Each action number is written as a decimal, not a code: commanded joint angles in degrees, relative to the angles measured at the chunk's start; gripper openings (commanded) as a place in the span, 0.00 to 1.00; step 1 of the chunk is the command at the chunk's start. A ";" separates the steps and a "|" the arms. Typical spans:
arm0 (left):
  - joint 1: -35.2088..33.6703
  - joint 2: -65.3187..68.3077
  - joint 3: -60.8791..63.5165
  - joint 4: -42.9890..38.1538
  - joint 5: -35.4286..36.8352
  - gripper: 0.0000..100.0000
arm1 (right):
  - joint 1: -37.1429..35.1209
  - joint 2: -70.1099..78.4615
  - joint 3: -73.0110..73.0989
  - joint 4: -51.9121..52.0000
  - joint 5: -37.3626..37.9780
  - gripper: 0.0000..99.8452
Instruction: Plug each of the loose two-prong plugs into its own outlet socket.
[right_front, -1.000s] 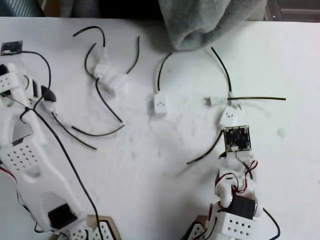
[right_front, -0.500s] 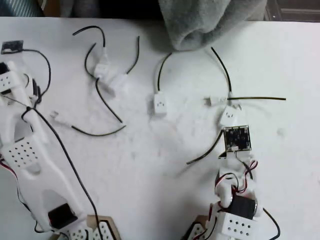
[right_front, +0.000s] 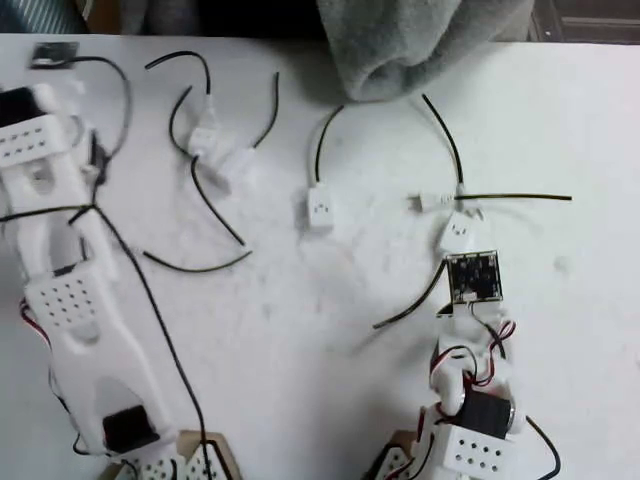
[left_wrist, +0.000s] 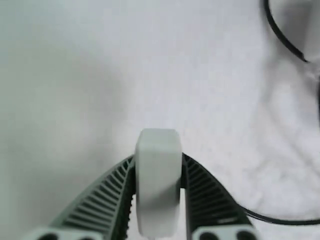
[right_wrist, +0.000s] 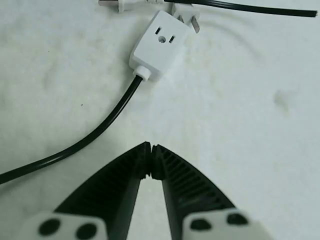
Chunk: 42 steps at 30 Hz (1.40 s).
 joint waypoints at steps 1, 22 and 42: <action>7.60 -14.20 13.19 0.26 0.88 0.02 | -0.40 -0.66 0.53 -0.66 0.00 0.02; 51.65 -44.97 62.86 -10.81 11.16 0.02 | 6.55 -0.84 -0.44 -1.19 -0.44 0.02; 55.25 -45.41 89.67 -38.24 6.15 0.26 | 10.59 -0.75 -1.14 -2.59 -0.18 0.02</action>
